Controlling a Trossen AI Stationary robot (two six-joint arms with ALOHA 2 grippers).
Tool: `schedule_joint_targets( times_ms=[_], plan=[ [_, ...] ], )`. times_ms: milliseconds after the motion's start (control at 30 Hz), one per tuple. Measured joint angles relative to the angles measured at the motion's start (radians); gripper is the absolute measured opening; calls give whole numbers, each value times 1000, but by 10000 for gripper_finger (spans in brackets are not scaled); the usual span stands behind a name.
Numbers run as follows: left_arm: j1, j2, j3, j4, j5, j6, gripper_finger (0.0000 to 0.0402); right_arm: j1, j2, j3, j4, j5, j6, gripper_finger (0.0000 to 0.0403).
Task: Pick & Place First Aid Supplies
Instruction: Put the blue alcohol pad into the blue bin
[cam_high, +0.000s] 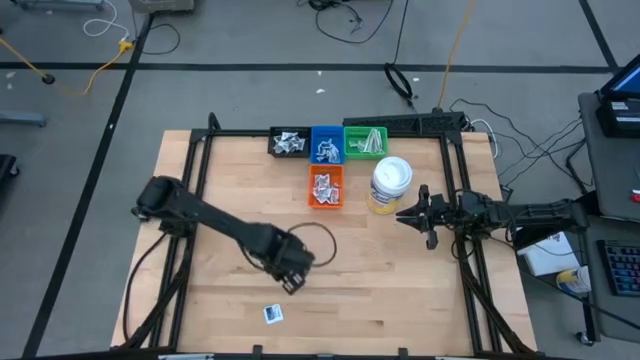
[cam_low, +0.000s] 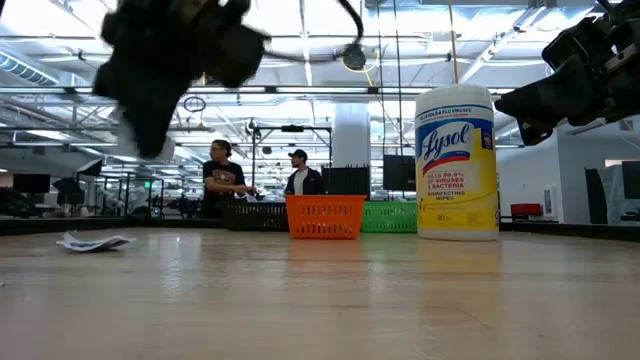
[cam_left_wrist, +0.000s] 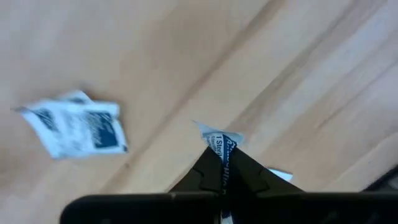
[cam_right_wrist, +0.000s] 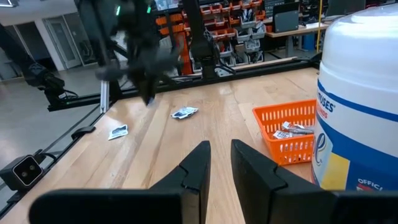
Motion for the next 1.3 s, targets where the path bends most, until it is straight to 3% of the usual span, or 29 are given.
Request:
schedule_joint_targets(
  times_ms=[367, 533, 933, 1300],
  plan=[
    [129, -223, 3, -119, 5, 193, 6, 0, 0, 0, 0, 0, 0, 59],
    [310, -233, 2, -237, 20, 243, 4, 0, 0, 0, 0, 0, 0, 59],
    [779, -234, 2, -329, 17, 646, 3, 0, 0, 0, 0, 0, 0, 59],
    [972, -193, 23, -232, 2, 823, 2, 0, 0, 0, 0, 0, 0, 59]
  ],
)
